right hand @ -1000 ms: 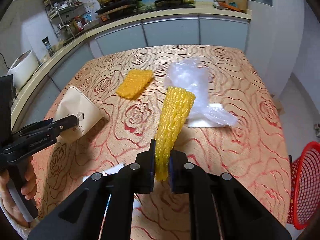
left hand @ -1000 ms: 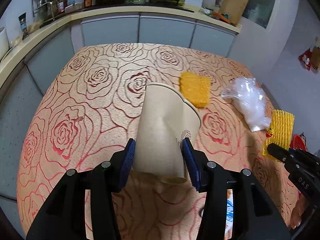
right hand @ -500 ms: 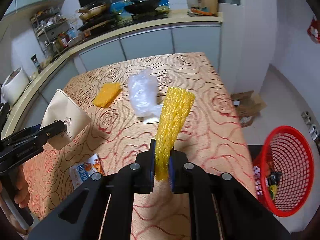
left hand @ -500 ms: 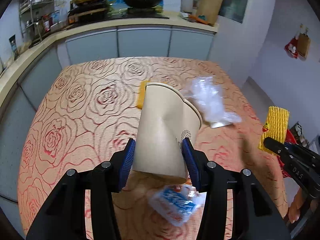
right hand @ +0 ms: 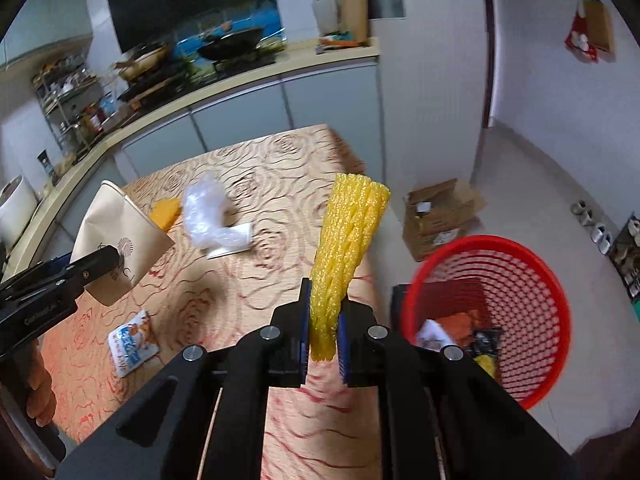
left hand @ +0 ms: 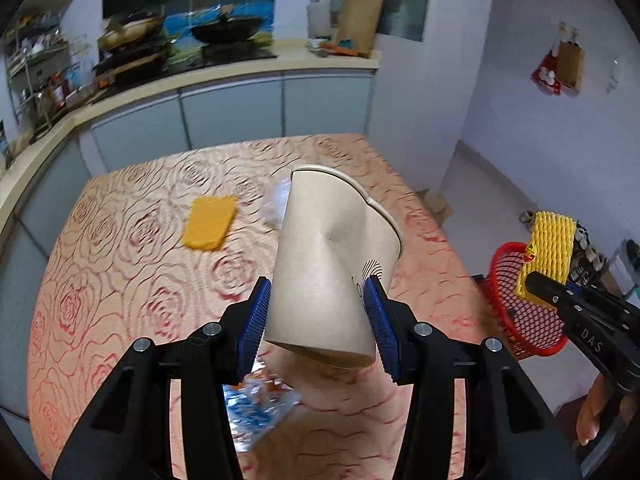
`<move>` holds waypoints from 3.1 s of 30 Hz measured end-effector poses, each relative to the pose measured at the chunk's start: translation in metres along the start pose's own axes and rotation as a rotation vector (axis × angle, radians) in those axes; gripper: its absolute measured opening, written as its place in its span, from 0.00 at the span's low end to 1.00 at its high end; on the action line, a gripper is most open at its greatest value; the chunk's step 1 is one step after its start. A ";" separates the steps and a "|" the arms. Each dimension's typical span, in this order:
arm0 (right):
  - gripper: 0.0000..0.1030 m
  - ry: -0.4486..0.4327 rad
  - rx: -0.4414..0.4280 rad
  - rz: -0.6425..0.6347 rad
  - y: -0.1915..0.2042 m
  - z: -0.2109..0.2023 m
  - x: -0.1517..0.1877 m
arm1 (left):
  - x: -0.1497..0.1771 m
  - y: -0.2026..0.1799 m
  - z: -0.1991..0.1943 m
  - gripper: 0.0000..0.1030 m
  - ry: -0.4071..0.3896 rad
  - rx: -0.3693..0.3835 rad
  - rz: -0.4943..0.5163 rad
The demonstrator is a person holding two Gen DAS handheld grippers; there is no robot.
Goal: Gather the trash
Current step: 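Carry the paper cup and foam net over the red basket with both tools, then open both tools to drop the cup and foam net into the basket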
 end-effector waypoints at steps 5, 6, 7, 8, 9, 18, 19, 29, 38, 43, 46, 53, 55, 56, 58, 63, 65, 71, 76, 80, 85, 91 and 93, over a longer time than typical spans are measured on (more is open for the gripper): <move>0.10 -0.028 0.027 0.034 -0.036 -0.019 0.000 | -0.009 -0.043 -0.008 0.46 -0.030 0.023 0.037; 0.10 -0.033 0.032 0.039 -0.041 -0.021 0.000 | -0.010 -0.052 -0.009 0.46 -0.035 0.027 0.045; 0.10 -0.038 0.037 0.048 -0.049 -0.026 0.001 | -0.012 -0.062 -0.011 0.46 -0.041 0.034 0.054; 0.10 -0.043 0.043 0.055 -0.056 -0.029 0.001 | -0.012 -0.069 -0.012 0.46 -0.045 0.038 0.059; 0.10 -0.047 0.047 0.061 -0.062 -0.032 0.003 | -0.013 -0.078 -0.013 0.46 -0.053 0.041 0.065; 0.10 -0.071 0.099 0.116 -0.118 -0.055 0.013 | -0.015 -0.142 -0.013 0.46 -0.098 0.089 0.091; 0.10 -0.072 0.105 0.118 -0.123 -0.057 0.014 | -0.014 -0.148 -0.012 0.46 -0.098 0.096 0.093; 0.10 -0.057 0.151 0.141 -0.162 -0.053 0.026 | 0.001 -0.205 0.020 0.46 -0.072 0.150 0.136; 0.10 0.009 0.165 0.135 -0.178 -0.023 0.035 | 0.021 -0.235 0.060 0.46 -0.008 0.173 0.158; 0.10 0.041 0.170 0.136 -0.187 -0.003 0.038 | 0.026 -0.249 0.078 0.46 0.009 0.180 0.180; 0.10 0.059 0.167 0.142 -0.192 0.009 0.042 | 0.028 -0.255 0.086 0.46 0.017 0.176 0.196; 0.10 0.104 0.156 0.144 -0.202 0.029 0.051 | 0.036 -0.267 0.112 0.46 0.078 0.168 0.227; 0.10 0.119 0.154 0.146 -0.204 0.035 0.052 | 0.040 -0.270 0.122 0.46 0.114 0.170 0.238; 0.10 0.128 0.153 0.144 -0.204 0.038 0.052 | 0.042 -0.271 0.125 0.46 0.129 0.172 0.242; 0.10 0.141 0.152 0.136 -0.205 0.042 0.054 | 0.045 -0.274 0.132 0.46 0.159 0.177 0.251; 0.11 0.156 0.148 0.128 -0.207 0.048 0.055 | 0.048 -0.278 0.140 0.46 0.182 0.182 0.265; 0.11 0.161 0.142 0.127 -0.207 0.049 0.056 | 0.049 -0.279 0.140 0.46 0.184 0.186 0.266; 0.16 0.166 0.122 0.121 -0.205 0.051 0.055 | 0.048 -0.277 0.139 0.47 0.191 0.196 0.256; 0.26 0.156 0.115 0.128 -0.200 0.047 0.053 | 0.046 -0.274 0.134 0.54 0.186 0.210 0.241; 0.28 0.144 0.115 0.126 -0.197 0.043 0.052 | 0.041 -0.270 0.125 0.63 0.163 0.218 0.222; 0.32 0.119 0.113 0.127 -0.190 0.033 0.047 | 0.033 -0.261 0.111 0.67 0.136 0.226 0.192; 0.38 0.058 0.136 0.125 -0.180 0.015 0.036 | 0.024 -0.238 0.087 0.72 0.085 0.203 0.161; 0.39 0.034 0.142 0.125 -0.177 0.008 0.032 | 0.021 -0.226 0.079 0.72 0.069 0.188 0.147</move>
Point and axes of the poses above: each gripper's, at about its wrist camera, not at the fingertips, and z roughly the way its jaws point, y to its left, x to its underside, the point moved 7 cm from there along z, roughly the way its jaws point, and after that the axes turned 3 degrees about -x, right-handed, at the moved point
